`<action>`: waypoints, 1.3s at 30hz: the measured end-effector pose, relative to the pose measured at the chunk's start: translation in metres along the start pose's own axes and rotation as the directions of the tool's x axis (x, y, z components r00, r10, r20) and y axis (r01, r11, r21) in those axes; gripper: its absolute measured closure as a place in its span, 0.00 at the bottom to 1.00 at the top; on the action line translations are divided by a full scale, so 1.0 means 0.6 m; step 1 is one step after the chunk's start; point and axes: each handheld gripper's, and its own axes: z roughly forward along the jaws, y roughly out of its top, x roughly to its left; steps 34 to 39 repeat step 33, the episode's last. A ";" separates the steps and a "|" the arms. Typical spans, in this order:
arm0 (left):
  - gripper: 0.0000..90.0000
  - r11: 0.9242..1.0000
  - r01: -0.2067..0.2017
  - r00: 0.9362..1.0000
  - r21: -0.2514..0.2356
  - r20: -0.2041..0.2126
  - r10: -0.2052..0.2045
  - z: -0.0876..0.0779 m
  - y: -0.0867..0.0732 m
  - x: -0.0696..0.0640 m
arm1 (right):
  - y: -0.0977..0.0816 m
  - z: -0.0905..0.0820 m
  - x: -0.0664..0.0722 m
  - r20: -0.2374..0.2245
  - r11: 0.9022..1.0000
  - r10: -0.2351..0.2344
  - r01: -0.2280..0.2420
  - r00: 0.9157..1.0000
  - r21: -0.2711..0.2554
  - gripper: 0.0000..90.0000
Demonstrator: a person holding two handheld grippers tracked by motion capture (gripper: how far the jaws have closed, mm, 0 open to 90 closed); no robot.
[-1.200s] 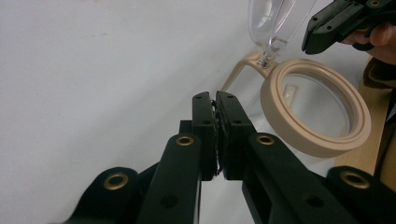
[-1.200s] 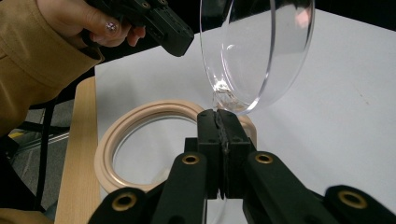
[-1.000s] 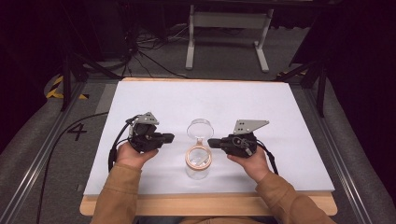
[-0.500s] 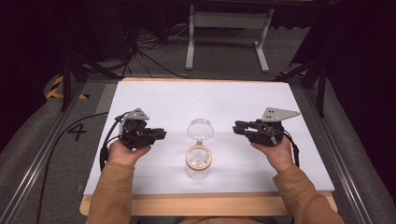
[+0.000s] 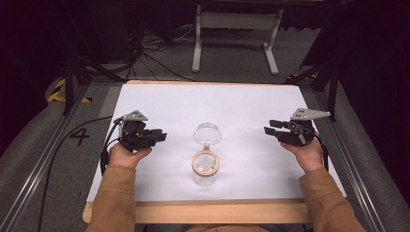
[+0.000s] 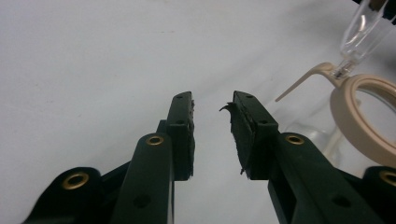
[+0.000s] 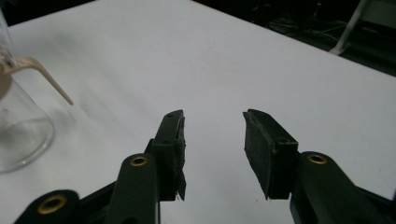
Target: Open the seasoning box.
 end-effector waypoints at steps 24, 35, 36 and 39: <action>0.71 0.998 0.005 0.997 0.061 -0.079 -0.001 0.058 -0.039 0.035 | -0.096 0.057 -0.069 0.074 0.979 0.053 -0.067 0.996 0.194 0.60; 0.66 0.999 -0.016 0.997 0.032 -0.069 0.018 0.063 -0.041 0.034 | -0.099 0.058 -0.065 0.082 0.984 0.031 -0.045 0.996 0.174 0.57; 0.66 0.999 -0.016 0.997 0.032 -0.069 0.018 0.063 -0.041 0.034 | -0.099 0.058 -0.065 0.082 0.984 0.031 -0.045 0.996 0.174 0.57; 0.66 0.999 -0.016 0.997 0.032 -0.069 0.018 0.063 -0.041 0.034 | -0.099 0.058 -0.065 0.082 0.984 0.031 -0.045 0.996 0.174 0.57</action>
